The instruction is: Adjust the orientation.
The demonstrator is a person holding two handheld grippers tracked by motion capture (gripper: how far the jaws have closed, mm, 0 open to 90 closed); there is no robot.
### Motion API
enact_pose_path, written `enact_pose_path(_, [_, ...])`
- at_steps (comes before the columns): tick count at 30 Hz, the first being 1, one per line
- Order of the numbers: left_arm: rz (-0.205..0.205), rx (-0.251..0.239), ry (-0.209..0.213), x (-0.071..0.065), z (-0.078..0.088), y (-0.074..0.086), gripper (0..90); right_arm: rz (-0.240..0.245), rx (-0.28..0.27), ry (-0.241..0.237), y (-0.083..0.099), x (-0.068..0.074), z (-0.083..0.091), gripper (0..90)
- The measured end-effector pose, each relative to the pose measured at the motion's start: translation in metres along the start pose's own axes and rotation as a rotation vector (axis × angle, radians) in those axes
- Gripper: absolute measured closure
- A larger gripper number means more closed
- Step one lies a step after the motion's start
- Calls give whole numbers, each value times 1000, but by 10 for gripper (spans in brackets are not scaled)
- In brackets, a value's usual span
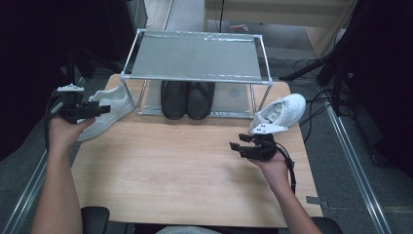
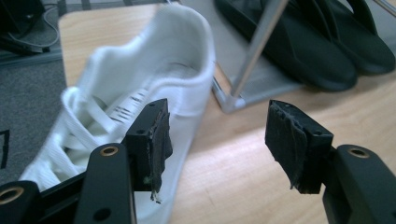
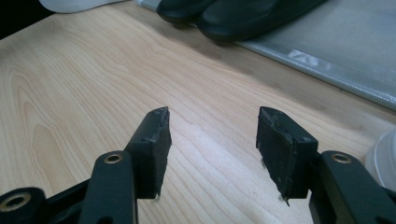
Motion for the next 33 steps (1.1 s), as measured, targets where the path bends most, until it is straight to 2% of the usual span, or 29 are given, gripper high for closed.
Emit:
enact_pose_path(3, [-6,18,-14,7,-3,-4,417,-5,2,13,3,-1,2,460])
enact_pose_path(8, [0,20,-34,19,-12,-9,427,-19,-1,28,7,-3,7,460])
enact_pose_path(11, [4,-6,-35,24,-17,-10,435,-26,-5,37,10,-4,11,460])
enact_pose_path(14, [6,27,-45,28,-25,-9,439,-35,-12,46,12,-6,13,460])
enact_pose_path(18, [24,45,-37,33,-36,-4,443,-39,-10,52,14,-7,15,459])
enact_pose_path(21, [32,63,-6,35,-44,1,466,-40,-9,54,14,-7,15,459])
enact_pose_path(24, [21,70,27,35,-50,6,477,-33,-6,53,14,-7,14,460])
enact_pose_path(27, [5,58,31,34,-50,8,486,-36,-2,51,14,-6,12,460])
enact_pose_path(33, [4,46,66,33,-48,11,635,-34,2,52,15,-6,11,459])
Point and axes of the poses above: each handheld gripper's, and its own axes: z roughly backward along the jaws, y roughly out of its underside, x roughly to its left, the point moved 4 cm from there along -z, roughly forward along the jaws, and after that the axes turned 6 degrees about -z, right-handed, at the moved point
